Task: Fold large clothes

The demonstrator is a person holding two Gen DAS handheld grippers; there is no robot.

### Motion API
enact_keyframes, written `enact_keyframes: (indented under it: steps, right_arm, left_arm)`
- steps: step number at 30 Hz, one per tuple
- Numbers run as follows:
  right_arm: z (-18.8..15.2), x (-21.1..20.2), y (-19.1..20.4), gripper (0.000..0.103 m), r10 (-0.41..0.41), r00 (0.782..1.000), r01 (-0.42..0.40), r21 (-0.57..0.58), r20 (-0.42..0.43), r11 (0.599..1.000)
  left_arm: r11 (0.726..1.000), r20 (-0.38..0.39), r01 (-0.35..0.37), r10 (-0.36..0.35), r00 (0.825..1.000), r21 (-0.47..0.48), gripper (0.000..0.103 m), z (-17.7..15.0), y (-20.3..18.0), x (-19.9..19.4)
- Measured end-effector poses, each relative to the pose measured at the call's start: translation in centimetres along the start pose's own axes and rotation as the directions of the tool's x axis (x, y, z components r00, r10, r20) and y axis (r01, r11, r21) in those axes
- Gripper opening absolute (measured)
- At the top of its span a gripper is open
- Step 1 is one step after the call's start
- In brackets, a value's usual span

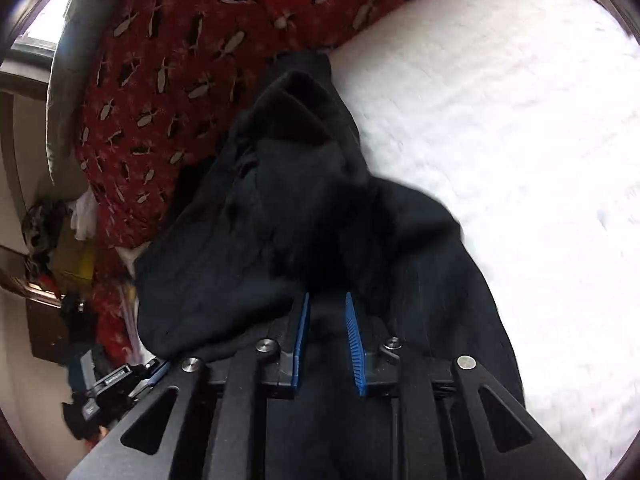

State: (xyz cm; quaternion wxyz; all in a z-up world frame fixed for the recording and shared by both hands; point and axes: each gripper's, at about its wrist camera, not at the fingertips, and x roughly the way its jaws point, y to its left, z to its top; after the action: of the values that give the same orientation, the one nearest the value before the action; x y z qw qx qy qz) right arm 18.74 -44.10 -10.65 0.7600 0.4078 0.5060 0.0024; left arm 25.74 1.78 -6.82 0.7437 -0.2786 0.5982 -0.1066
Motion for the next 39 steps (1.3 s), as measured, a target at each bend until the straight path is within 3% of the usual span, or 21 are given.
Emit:
enact_keyframes:
  steps: [3, 10, 11, 16, 19, 21, 25, 27, 30, 34, 35, 36, 38, 39]
  right_arm:
    - [-1.9, -0.8, 0.1, 0.020, -0.087, 0.994, 0.083, -0.062, -0.069, 0.995]
    - [-9.1, -4.9, -1.9, 0.027, -0.095, 0.984, 0.087, -0.055, -0.153, 0.995]
    - [-10.2, -5.6, -2.4, 0.034, -0.110, 0.980, 0.103, -0.052, -0.165, 0.993]
    - [-13.3, -10.2, -5.0, 0.034, -0.138, 0.983, 0.133, -0.047, -0.120, 0.990]
    - [-13.8, -13.0, -6.1, 0.049, -0.187, 0.980, 0.184, -0.050, -0.073, 0.982]
    - [-14.6, -14.3, -7.3, 0.052, -0.240, 0.969, 0.238, -0.047, -0.058, 0.970]
    - [-14.6, -14.0, -8.8, 0.053, -0.128, 0.982, 0.126, -0.025, -0.141, 0.992]
    - [-15.5, -13.1, -8.6, 0.054, -0.066, 0.976, 0.060, -0.036, -0.206, 0.998]
    - [-16.9, -11.3, -7.3, 0.056, -0.081, 0.956, 0.047, -0.125, -0.282, 0.991]
    - [-18.5, -10.3, -5.4, 0.060, -0.146, 0.934, 0.046, -0.295, -0.325, 0.955]
    - [-18.6, -10.0, -4.9, 0.056, -0.143, 0.930, 0.035, -0.306, -0.338, 0.951]
    - [-18.8, -9.8, -4.5, 0.039, -0.140, 0.927, 0.024, -0.317, -0.347, 0.948]
    - [-19.3, -9.5, -3.4, 0.010, -0.137, 0.917, -0.003, -0.350, -0.374, 0.937]
    - [-19.6, -9.6, -2.7, 0.010, -0.139, 0.919, -0.010, -0.374, -0.368, 0.927]
  left_arm:
    - [0.997, -0.068, -0.036, 0.040, 0.997, 0.064, 0.014, -2.9, 0.3, -0.7]
    - [0.999, -0.190, 0.026, -0.017, 0.982, 0.048, 0.019, -9.1, 4.2, -3.8]
    - [0.998, -0.192, 0.024, -0.014, 0.981, 0.050, 0.019, -9.9, 4.8, -4.5]
    - [0.999, -0.138, 0.032, -0.031, 0.990, 0.001, 0.019, -12.4, 8.6, -8.9]
    - [1.000, -0.107, -0.011, 0.008, 0.994, -0.028, 0.028, -13.1, 11.3, -10.6]
    - [0.998, -0.103, -0.034, 0.028, 0.994, -0.050, 0.034, -13.7, 12.5, -10.6]
    - [0.996, -0.183, -0.004, -0.012, 0.983, -0.087, 0.036, -15.3, 13.7, -9.0]
    - [0.996, -0.230, 0.031, -0.048, 0.972, -0.080, 0.043, -16.2, 13.8, -8.0]
    - [0.997, -0.258, 0.040, -0.056, 0.965, -0.066, 0.055, -17.0, 13.7, -7.0]
    - [0.996, -0.251, 0.082, -0.089, 0.964, -0.037, 0.054, -17.8, 13.0, -6.5]
    - [0.996, -0.250, 0.089, -0.089, 0.964, -0.011, 0.031, -18.0, 12.5, -6.6]
    - [0.995, -0.263, 0.091, -0.079, 0.961, 0.034, 0.008, -18.4, 12.0, -6.7]
    - [0.992, -0.268, 0.109, -0.088, 0.959, 0.064, 0.008, -18.8, 11.4, -7.2]
    - [0.987, -0.265, 0.149, -0.129, 0.956, 0.057, 0.008, -18.8, 11.2, -7.9]
